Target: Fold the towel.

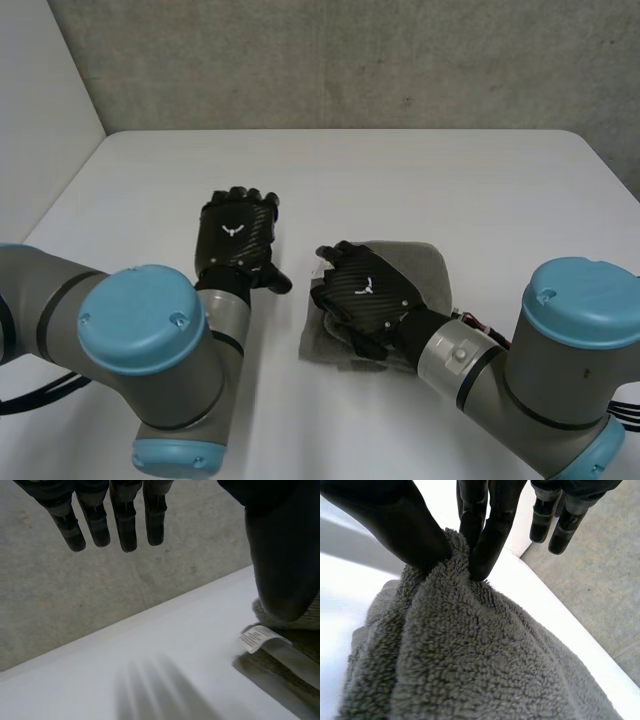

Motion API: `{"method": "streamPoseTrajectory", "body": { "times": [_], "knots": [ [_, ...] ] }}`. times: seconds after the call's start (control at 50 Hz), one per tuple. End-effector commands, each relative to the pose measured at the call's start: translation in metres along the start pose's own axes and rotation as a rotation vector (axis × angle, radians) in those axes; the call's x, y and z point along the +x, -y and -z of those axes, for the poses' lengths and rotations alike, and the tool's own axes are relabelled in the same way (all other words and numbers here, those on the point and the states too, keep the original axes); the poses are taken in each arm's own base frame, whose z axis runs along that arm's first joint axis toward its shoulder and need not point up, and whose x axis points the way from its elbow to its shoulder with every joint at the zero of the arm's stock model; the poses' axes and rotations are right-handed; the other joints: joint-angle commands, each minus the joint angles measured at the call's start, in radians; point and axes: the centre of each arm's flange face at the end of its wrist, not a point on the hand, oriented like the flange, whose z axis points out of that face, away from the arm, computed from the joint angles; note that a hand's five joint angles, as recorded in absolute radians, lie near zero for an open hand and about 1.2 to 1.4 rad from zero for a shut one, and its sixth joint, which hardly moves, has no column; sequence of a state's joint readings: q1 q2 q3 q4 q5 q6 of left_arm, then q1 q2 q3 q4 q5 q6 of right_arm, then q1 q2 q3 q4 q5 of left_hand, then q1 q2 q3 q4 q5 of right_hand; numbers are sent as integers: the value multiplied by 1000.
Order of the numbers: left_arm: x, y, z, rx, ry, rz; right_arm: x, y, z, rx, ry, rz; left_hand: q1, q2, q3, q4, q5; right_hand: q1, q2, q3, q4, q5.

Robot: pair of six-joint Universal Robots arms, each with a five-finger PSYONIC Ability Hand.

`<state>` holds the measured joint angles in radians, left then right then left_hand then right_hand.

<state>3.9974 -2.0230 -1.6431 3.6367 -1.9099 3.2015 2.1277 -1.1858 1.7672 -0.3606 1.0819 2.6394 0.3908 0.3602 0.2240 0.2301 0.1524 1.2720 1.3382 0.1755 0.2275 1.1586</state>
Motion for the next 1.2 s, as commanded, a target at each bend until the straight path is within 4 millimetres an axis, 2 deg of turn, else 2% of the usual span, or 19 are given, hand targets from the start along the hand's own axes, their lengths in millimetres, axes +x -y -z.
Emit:
{"method": "streamPoseTrajectory", "body": {
  "times": [0.02, 0.14, 0.16, 0.18, 0.2, 0.22, 0.26, 0.28, 0.32, 0.38, 0.42, 0.5, 0.54, 0.66, 0.7, 0.82, 0.88, 0.98, 1.2],
  "knots": [
    [-9, 5, -6, 25, 42, 10, -8, -1, -5, -2, 17, -5, -80, -50, -49, -56, -17, 124, 58, -1, -53, 63],
    [-12, 7, -8, 32, 51, 13, -21, -10, -12, -33, 35, -23, -80, -50, -49, -56, -17, 124, 58, -1, -53, 63],
    [-12, 7, -8, 32, 51, 13, -20, -11, -15, -42, 22, -35, -80, -50, -49, -56, -17, -72, -139, -1, -53, -133],
    [-12, 6, -8, 29, 51, 12, -20, -11, -15, -42, 22, -35, -80, -50, -49, -56, -17, -74, -141, -1, -53, -135],
    [-12, 6, -8, 29, 51, 12, -18, -12, -16, -52, 8, -52, -80, -50, -49, -56, -17, -452, -518, -1, -53, -513],
    [-12, 6, -8, 29, 51, 12, -18, -12, -16, -52, 8, -53, -80, -50, -49, -56, -17, -456, -522, -1, -53, -517],
    [-13, 6, -8, 30, 53, 13, -14, -12, -16, -70, -14, -109, -80, -50, -49, -56, -17, -1049, -1116, -1, -53, -1110],
    [-13, 6, -8, 30, 53, 13, -14, -12, -16, -70, -14, -109, -80, -50, -49, -56, -17, -1052, -1118, -1, -53, -1113],
    [-14, 6, -9, 30, 56, 13, -12, -12, -11, -106, -13, -188, -80, -50, -49, -56, -17, -1272, -1338, -1, -53, -1159],
    [-17, 6, -12, 32, 65, 14, -10, -9, -6, -124, -13, -228, -80, -50, -49, -56, -17, -1272, -1338, -1, -53, -1159],
    [-18, 7, -13, 34, 67, 14, 0, 6, 8, -124, -32, -292, -80, -50, -49, -56, -17, -1272, -1338, -1, -53, -1159],
    [-17, 9, -15, 42, 57, 10, 17, 11, 23, -129, -79, -337, -75, -44, -49, -56, -11, -1272, -1338, -1, -53, -1159],
    [-15, 11, -16, 49, 37, 7, 35, 13, 36, -131, -151, -363, -75, -44, -49, -56, -11, -1272, -1338, -1, -53, -1159],
    [8, 14, -19, 68, -171, -4, 55, 16, 56, -117, -239, -416, -80, -50, -49, -56, -17, -1272, -1338, -1, -53, -1159],
    [18, 12, -21, 71, -291, -3, 73, 6, 66, -126, -319, -477, -77, -47, -49, -56, -14, -1272, -1338, -1, -53, -1159],
    [30, 2, -28, 47, -407, 8, 94, -17, 73, -133, -427, -557, -72, -41, -49, -56, -8, -1272, -1338, -1, -53, -1159],
    [34, -5, -33, -1, -430, 40, 93, -24, 71, -139, -430, -568, -72, -41, -49, -56, -8, -1272, -1338, -1, -53, -1159],
    [36, -17, -36, -101, -438, 102, 86, -59, 59, -199, -439, -620, -72, -41, -49, -56, -8, -1272, -1338, -1, -53, -1159],
    [36, -54, -38, -257, -442, 103, 82, -85, 44, -249, -454, -708, -92, -62, -49, -56, -28, -1272, -1338, -1, -53, -1159]
  ]
}}
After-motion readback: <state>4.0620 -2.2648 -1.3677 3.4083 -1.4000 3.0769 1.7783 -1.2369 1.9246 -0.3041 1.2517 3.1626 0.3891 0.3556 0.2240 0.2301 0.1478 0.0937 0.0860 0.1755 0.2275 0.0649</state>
